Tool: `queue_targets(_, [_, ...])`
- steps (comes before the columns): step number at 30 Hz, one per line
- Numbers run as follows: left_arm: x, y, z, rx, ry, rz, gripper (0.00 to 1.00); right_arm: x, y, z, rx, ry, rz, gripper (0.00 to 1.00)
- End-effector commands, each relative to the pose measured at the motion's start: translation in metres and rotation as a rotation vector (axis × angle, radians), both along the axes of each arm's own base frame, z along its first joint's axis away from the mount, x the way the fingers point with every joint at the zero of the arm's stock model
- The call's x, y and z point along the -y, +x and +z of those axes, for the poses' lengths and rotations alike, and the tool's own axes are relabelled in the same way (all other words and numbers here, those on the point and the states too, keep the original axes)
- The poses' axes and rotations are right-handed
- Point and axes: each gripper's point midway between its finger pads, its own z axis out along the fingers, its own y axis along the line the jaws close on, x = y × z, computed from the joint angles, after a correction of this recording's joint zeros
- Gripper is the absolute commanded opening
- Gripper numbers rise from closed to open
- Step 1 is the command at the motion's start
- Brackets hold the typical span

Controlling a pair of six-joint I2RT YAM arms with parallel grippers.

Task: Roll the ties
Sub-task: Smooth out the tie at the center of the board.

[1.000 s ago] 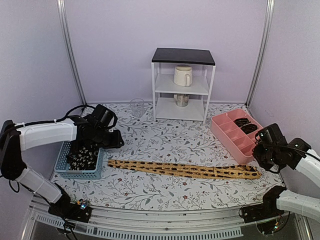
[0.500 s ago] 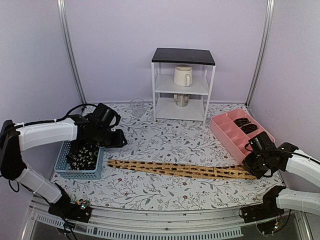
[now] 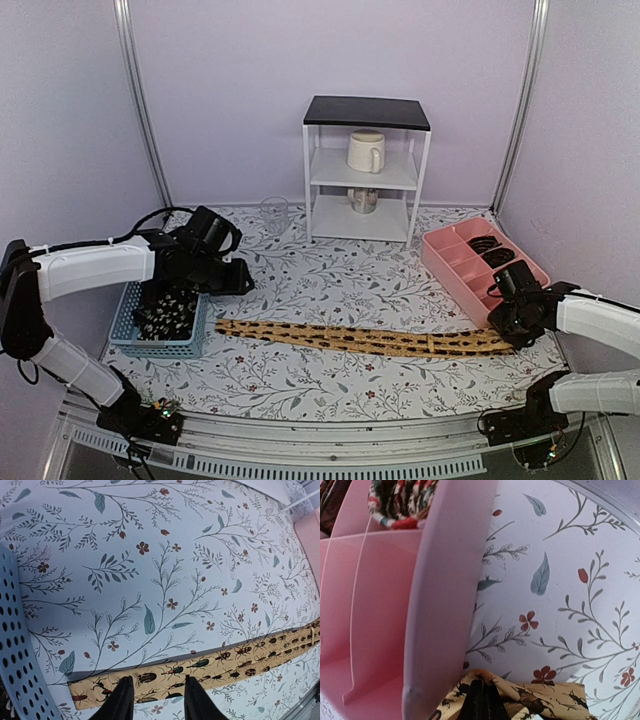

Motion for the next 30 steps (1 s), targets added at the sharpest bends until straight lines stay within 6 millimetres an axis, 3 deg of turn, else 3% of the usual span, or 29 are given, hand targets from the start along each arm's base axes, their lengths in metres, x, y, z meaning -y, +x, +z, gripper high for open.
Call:
queue_targets(1, [0.005,0.003,0.001,0.007,0.008,-0.016,0.35,0.014,0.017,-0.006,0.034,-0.037,0.006,0.00])
queue_targets(9, [0.011,0.005,-0.001,-0.003,0.004,-0.019,0.34,0.031,0.009,-0.030,-0.011,0.011,-0.080,0.00])
queue_targets(15, [0.014,0.007,-0.001,-0.004,0.008,-0.025,0.34,0.040,0.007,-0.037,-0.032,0.042,-0.134,0.00])
queue_targets(17, [0.014,0.006,-0.002,-0.004,0.011,-0.024,0.34,0.042,0.012,-0.027,-0.014,0.045,-0.132,0.00])
queue_targets(20, [0.014,0.006,-0.004,-0.006,0.013,-0.026,0.34,0.040,0.025,0.008,0.023,0.031,-0.084,0.00])
queue_targets(24, [0.013,0.005,-0.004,0.002,0.018,-0.029,0.34,0.047,0.004,0.047,-0.035,0.046,-0.209,0.00])
queue_targets(27, [0.013,0.003,-0.005,0.009,0.007,-0.031,0.35,0.040,-0.007,0.052,-0.074,0.097,-0.216,0.00])
queue_targets(30, [0.015,0.001,-0.004,0.009,-0.005,-0.041,0.35,0.024,-0.020,0.039,-0.105,0.194,-0.207,0.00])
